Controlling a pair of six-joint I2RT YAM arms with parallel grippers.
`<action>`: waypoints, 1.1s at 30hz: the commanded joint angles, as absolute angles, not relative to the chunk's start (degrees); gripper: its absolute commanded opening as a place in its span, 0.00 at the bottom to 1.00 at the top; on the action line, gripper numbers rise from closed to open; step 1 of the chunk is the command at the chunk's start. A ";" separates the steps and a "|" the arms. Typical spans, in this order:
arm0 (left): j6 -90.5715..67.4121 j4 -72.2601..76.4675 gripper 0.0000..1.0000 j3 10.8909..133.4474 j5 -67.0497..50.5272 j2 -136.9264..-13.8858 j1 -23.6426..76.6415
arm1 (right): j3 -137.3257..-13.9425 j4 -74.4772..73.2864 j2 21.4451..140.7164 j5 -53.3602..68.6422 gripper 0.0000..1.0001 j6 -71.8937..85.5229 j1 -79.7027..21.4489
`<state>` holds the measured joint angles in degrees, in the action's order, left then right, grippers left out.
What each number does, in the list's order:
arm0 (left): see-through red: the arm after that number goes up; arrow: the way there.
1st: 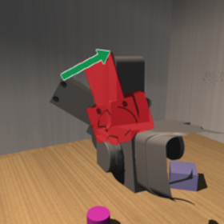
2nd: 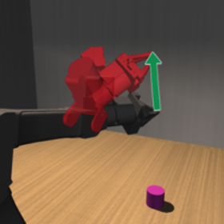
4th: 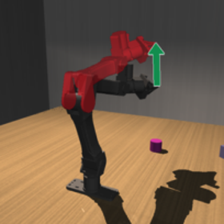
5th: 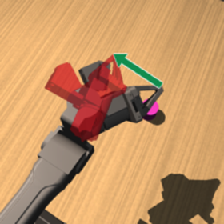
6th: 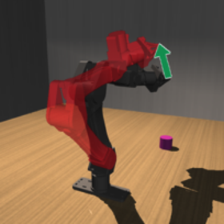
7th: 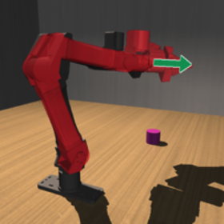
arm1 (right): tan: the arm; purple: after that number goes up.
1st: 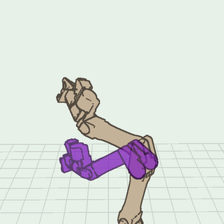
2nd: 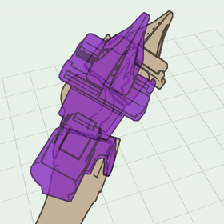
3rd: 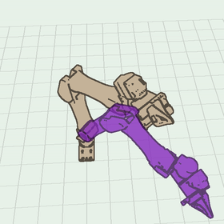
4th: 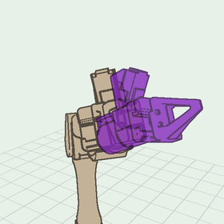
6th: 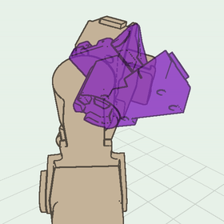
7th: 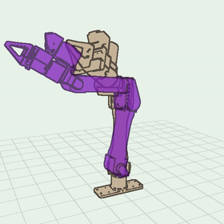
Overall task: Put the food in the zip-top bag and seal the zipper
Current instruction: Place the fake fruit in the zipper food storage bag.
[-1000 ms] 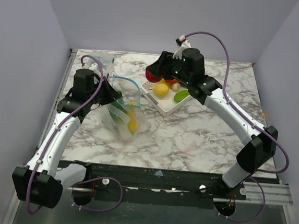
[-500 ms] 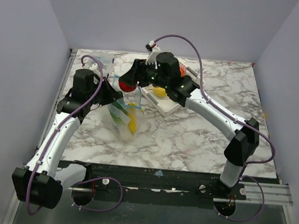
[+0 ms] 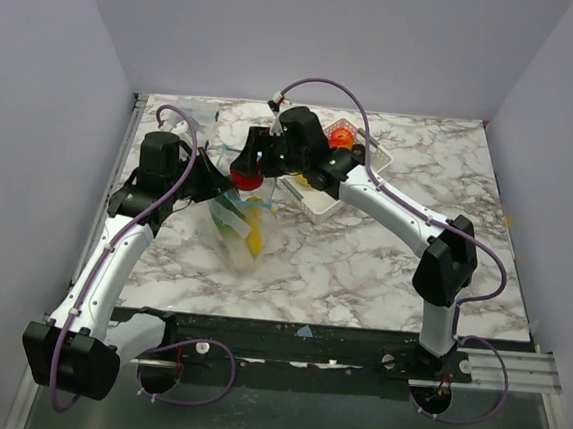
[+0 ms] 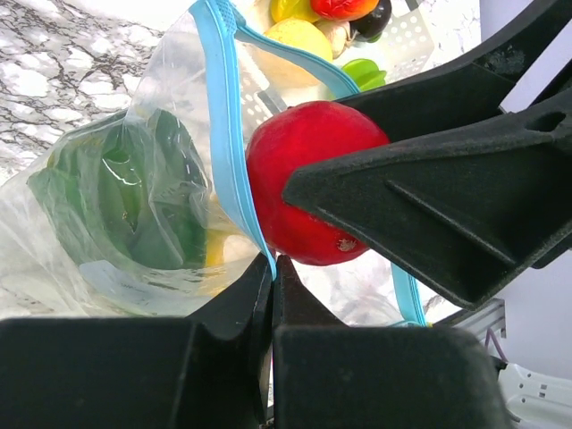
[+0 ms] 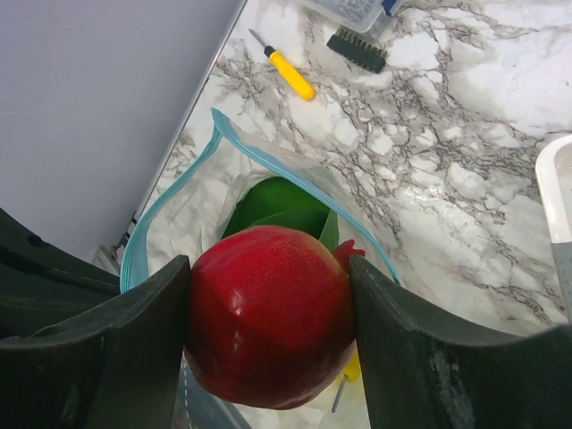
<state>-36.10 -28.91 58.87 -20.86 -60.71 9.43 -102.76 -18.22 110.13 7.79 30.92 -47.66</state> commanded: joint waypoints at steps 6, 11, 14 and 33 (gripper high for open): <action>-35.33 -28.70 0.00 61.00 -23.11 -59.43 9.05 | -107.30 -22.08 115.28 9.27 0.56 33.29 -48.98; -35.08 -28.74 0.00 60.73 -22.64 -59.00 9.06 | -110.31 -24.57 116.95 7.43 0.80 34.22 -49.13; -34.98 -28.80 0.00 60.63 -22.42 -58.97 9.05 | -112.72 -27.41 116.96 6.27 0.85 33.20 -49.13; -34.81 -27.96 0.00 59.90 -21.17 -58.58 8.88 | -119.09 -32.89 122.42 7.58 0.58 24.01 -49.13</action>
